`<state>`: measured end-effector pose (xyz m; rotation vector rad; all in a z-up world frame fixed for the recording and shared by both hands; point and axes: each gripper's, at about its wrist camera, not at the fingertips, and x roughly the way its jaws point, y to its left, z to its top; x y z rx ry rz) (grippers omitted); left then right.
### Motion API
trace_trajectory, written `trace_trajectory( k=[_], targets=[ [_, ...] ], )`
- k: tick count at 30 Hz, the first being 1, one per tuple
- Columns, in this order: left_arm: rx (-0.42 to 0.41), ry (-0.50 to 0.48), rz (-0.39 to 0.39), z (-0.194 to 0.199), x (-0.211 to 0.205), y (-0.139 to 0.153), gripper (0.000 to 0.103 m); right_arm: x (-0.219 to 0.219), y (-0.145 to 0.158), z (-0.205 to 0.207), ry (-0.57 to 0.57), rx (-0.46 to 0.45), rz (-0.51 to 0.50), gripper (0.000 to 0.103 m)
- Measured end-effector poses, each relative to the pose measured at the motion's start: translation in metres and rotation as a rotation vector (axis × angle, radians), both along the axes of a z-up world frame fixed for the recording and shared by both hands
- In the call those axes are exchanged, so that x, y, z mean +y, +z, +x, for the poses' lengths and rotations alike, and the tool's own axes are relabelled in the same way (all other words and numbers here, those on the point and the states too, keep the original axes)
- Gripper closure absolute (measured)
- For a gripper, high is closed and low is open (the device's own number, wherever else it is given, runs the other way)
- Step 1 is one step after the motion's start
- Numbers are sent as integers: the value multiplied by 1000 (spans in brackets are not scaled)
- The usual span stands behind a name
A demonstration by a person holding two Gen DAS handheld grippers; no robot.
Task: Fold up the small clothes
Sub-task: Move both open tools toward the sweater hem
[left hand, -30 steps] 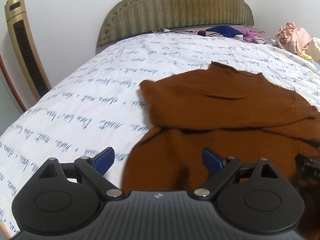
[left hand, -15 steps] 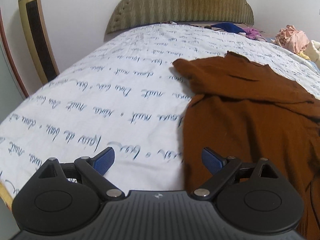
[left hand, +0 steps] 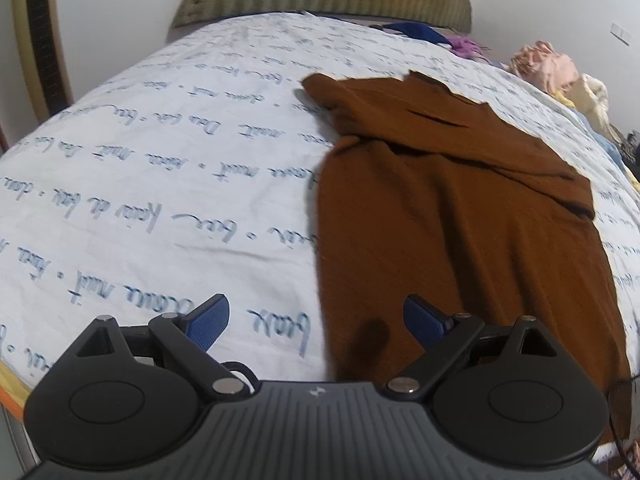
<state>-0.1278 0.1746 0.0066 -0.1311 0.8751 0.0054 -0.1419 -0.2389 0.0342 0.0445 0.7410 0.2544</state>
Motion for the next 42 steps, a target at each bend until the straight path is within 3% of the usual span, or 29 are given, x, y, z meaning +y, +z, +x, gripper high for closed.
trace_trajectory(
  k=[7, 11, 14, 18, 23, 27, 32, 39, 42],
  targets=[
    [6, 10, 84, 7, -28, -5, 8, 17, -34, 0, -92, 33, 53, 0],
    [5, 2, 121, 9, -40, -4, 8, 30, -38, -1, -91, -49, 48, 0],
    [2, -18, 152, 6, -47, -4, 8, 26, -35, 0, -74, -93, 133, 0],
    [3, -21, 174, 4, -51, -6, 8, 9, -30, -5, -22, -102, 343, 0],
    [10, -17, 164, 4, -49, -7, 8, 6, -15, -20, 42, -205, 427, 0],
    [10, -19, 169, 4, -50, -8, 8, 3, 0, -26, -49, -271, 487, 0],
    [8, -14, 172, 3, -47, -8, 8, 11, 6, -10, 4, -118, 365, 0],
    [10, -59, 162, -9, -35, -7, 8, -31, -20, 3, -43, 213, 479, 0],
    [15, -110, 123, -19, -28, -7, 8, -43, -33, -16, -43, 238, 501, 0]
  ],
)
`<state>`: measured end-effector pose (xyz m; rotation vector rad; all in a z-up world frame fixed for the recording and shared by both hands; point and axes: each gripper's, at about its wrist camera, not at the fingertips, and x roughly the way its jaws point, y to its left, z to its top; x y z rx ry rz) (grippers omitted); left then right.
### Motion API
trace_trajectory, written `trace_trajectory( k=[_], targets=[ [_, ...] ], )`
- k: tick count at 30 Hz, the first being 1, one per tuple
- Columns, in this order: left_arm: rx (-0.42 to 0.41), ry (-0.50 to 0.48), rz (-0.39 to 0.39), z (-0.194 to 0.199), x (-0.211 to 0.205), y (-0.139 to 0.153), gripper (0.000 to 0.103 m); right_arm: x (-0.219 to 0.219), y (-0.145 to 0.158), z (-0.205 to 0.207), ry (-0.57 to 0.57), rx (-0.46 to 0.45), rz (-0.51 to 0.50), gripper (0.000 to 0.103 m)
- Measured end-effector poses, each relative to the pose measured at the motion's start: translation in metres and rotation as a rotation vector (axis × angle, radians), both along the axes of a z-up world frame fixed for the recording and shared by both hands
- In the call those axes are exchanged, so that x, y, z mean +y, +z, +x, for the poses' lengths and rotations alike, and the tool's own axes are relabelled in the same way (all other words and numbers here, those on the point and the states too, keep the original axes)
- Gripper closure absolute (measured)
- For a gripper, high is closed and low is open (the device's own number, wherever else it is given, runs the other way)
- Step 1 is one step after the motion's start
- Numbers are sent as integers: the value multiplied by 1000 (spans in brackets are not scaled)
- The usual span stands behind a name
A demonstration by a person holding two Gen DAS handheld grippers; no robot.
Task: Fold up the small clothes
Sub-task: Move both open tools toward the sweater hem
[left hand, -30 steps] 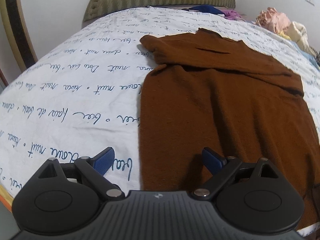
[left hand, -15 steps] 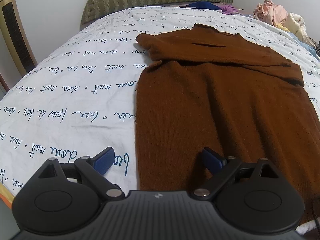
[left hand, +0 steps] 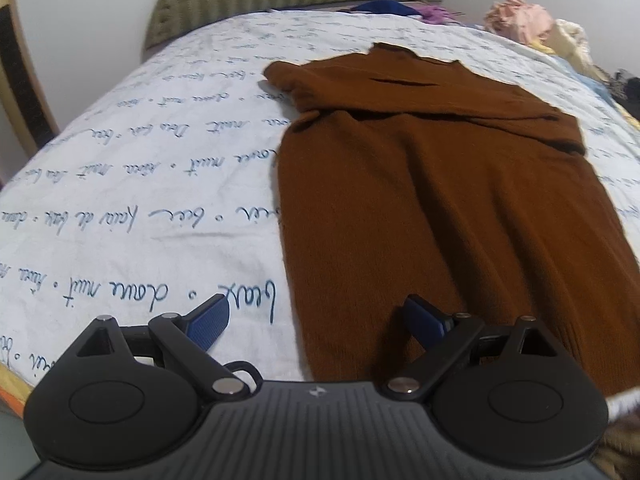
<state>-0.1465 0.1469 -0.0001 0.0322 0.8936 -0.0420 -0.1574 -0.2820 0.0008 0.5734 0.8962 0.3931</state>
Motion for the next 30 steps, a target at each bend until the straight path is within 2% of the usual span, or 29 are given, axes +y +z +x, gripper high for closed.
trace_trajectory(
  k=[4, 7, 12, 14, 16, 18, 23, 26, 29, 30],
  targets=[
    [28, -45, -100, -7, 12, 0, 8, 6, -13, -18, 30, -21, 6, 0],
    [39, -48, -151, -9, 15, 1, 8, 15, -15, -19, 20, -34, -36, 1],
    [20, -65, -131, -7, 5, 5, 8, 14, -7, -12, -38, -46, 26, 1],
    [20, -72, -113, -9, 3, 4, 8, 20, -7, -7, -46, -21, -38, 1],
    [20, -81, -116, -10, 7, 2, 8, 25, -9, -9, 4, -22, -98, 2],
    [29, -78, -134, -10, 12, -1, 8, 23, -11, -13, 41, -19, -56, 2],
    [60, -88, -264, -8, 28, -8, 9, 26, -18, -19, 117, 4, 82, 16],
    [65, -101, -325, -8, 31, -11, 9, 41, -20, -21, 176, -6, 96, 21],
    [68, -141, -382, -10, 26, -8, 10, 57, -21, -18, 217, 0, 126, 31],
    [64, -162, -402, -11, 23, -6, 11, 62, -22, -16, 226, 7, 135, 37]
  ],
)
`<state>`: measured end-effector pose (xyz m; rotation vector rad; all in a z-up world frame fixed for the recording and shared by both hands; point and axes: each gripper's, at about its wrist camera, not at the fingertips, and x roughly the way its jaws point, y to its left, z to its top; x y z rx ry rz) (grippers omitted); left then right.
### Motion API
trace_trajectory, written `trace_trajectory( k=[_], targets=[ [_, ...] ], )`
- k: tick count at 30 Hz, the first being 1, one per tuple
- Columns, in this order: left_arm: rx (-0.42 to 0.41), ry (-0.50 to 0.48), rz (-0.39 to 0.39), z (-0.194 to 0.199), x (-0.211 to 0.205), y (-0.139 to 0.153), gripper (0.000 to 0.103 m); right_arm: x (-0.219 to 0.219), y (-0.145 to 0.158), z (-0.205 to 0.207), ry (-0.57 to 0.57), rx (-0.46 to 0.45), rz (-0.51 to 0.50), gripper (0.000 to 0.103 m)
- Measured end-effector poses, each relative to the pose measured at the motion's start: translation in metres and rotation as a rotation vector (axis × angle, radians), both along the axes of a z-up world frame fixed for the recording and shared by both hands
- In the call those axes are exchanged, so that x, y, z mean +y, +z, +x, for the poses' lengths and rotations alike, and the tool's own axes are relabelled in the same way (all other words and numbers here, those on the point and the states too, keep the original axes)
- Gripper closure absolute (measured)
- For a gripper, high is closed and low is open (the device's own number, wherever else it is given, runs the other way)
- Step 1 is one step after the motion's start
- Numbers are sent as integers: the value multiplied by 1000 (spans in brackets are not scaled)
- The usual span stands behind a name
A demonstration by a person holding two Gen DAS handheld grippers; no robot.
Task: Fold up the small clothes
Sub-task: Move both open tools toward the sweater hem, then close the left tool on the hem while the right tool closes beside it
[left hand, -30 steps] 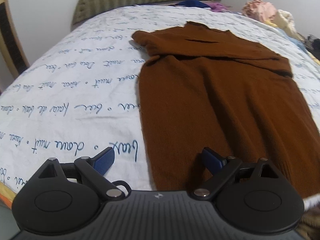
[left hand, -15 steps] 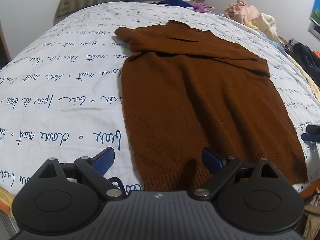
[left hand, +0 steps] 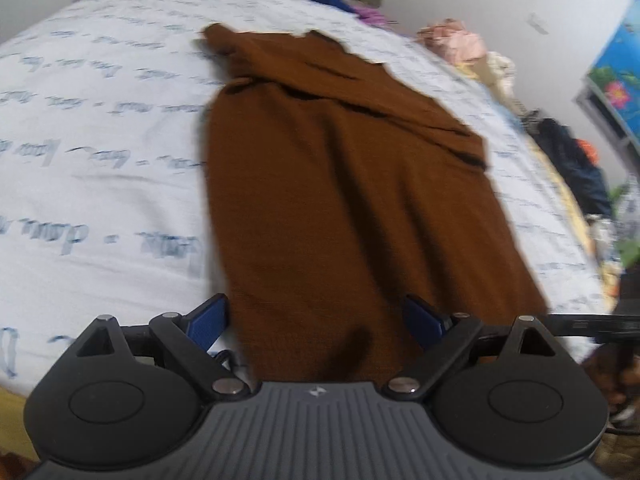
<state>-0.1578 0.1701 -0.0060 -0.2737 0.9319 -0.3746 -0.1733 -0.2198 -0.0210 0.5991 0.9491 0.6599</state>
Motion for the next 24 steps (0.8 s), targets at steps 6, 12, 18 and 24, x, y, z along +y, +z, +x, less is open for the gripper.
trace_trajectory(
  k=[6, 12, 18, 24],
  targets=[
    [53, -52, -63, 7, -12, -9, 32, 21, -1, 7, 30, 3, -7, 47],
    [56, -79, -125, 2, -4, -13, 33, 19, 0, 2, 44, 18, 5, 49],
    [38, -100, -73, 7, -24, -13, 66, 46, -1, 12, 89, 10, -36, 74],
    [33, -68, -77, 5, -17, -7, 89, 34, 6, 6, 43, -22, -74, 84]
  ],
)
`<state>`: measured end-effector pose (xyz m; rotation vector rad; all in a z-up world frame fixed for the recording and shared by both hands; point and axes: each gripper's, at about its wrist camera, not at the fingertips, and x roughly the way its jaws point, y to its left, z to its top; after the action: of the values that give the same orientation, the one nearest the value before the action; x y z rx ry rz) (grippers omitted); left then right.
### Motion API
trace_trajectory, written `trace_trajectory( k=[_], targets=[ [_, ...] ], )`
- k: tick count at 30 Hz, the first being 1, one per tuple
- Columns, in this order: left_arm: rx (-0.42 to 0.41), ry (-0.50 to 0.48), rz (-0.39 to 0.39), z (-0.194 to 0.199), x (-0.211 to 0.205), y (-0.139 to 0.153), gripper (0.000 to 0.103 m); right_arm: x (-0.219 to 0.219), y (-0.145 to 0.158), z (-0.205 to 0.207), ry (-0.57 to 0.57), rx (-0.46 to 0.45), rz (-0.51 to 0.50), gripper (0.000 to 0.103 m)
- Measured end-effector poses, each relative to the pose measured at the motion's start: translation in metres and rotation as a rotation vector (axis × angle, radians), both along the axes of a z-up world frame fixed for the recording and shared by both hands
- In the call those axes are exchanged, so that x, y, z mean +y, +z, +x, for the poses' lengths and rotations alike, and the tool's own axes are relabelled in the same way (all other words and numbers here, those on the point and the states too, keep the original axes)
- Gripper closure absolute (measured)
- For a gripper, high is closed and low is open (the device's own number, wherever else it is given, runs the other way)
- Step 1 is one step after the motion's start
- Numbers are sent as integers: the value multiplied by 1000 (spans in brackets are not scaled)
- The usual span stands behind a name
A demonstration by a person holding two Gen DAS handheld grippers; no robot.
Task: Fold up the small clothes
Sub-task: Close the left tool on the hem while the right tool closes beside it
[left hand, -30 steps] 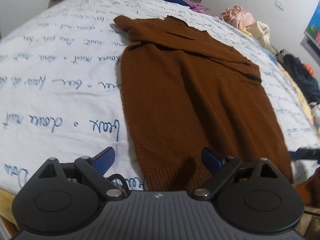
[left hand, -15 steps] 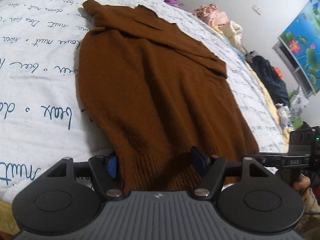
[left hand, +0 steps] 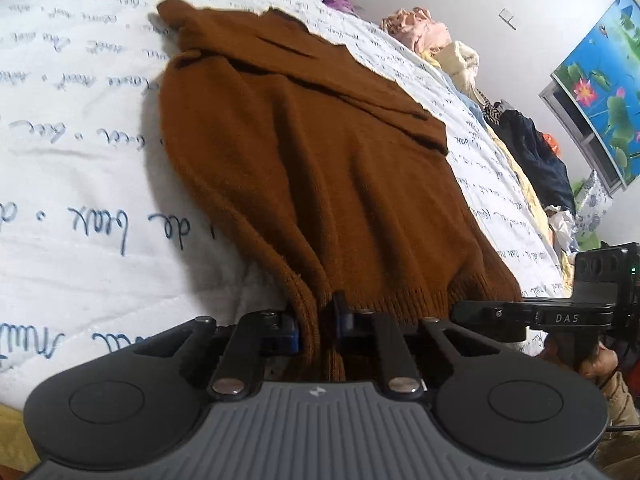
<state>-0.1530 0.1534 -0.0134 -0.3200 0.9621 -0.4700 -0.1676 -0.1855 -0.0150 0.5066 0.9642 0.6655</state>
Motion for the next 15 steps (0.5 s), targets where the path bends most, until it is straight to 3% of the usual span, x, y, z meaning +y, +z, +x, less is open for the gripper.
trace_trajectory(
  k=[8, 15],
  targets=[
    [-178, 9, 99, -9, -13, 44, 91, -1, 38, 5, -27, -155, -33, 85],
    [-236, 50, 109, 13, -17, 64, 91, -1, 68, 26, -61, -260, -59, 85]
  ],
)
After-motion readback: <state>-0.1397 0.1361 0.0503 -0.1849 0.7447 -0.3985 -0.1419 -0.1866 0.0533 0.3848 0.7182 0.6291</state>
